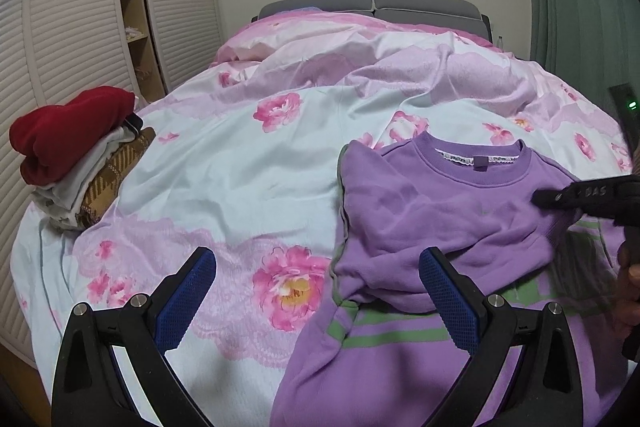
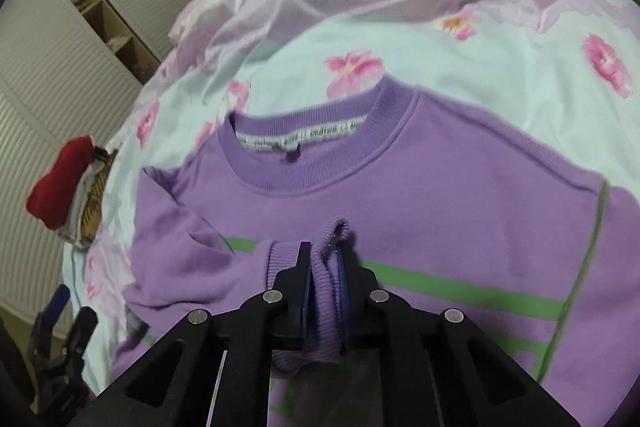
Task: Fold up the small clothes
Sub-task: 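Carry the sleeve cuff with the right tool across the sweatshirt body, then lower the cuff onto the sweatshirt front and open the right tool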
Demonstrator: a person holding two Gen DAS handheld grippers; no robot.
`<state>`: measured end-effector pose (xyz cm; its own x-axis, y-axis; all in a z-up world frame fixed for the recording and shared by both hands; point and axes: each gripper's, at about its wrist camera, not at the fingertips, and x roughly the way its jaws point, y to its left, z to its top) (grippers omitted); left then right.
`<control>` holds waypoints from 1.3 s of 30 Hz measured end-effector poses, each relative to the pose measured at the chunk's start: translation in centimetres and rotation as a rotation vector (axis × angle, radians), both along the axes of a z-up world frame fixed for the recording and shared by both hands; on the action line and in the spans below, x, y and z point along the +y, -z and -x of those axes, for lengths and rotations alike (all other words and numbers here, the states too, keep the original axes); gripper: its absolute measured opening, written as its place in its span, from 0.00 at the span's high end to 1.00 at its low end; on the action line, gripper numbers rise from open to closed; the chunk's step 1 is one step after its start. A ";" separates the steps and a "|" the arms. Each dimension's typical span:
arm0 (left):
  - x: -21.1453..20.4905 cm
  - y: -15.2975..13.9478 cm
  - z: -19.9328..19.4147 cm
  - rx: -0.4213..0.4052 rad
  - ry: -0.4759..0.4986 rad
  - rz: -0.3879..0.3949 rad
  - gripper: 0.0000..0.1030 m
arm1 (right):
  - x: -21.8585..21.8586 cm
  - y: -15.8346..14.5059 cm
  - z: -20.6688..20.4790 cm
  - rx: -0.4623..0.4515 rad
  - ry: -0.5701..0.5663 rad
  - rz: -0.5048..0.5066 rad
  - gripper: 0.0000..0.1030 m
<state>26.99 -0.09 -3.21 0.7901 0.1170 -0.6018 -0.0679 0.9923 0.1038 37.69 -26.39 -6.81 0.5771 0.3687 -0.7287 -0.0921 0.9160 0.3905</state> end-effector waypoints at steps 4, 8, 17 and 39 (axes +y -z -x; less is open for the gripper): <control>0.0 -0.1 -0.1 -0.005 -0.003 -0.004 0.00 | -1.5 -2.1 1.2 -0.117 0.089 0.036 0.89; 0.0 0.2 0.0 0.002 0.001 -0.015 0.00 | -2.8 0.1 1.3 -0.014 0.146 0.028 0.87; 0.6 0.3 -1.2 0.007 0.026 0.005 0.00 | -2.5 -1.1 4.6 -0.065 0.143 0.128 0.57; -0.1 5.9 -16.6 0.197 0.190 -0.083 0.19 | -0.5 0.6 1.8 -0.065 0.095 0.214 0.87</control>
<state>43.59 -0.17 -9.12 0.6715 0.0334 -0.7402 0.1475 0.9730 0.1777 35.88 -26.86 -7.41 0.6499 0.1520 -0.7446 -0.0201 0.9829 0.1830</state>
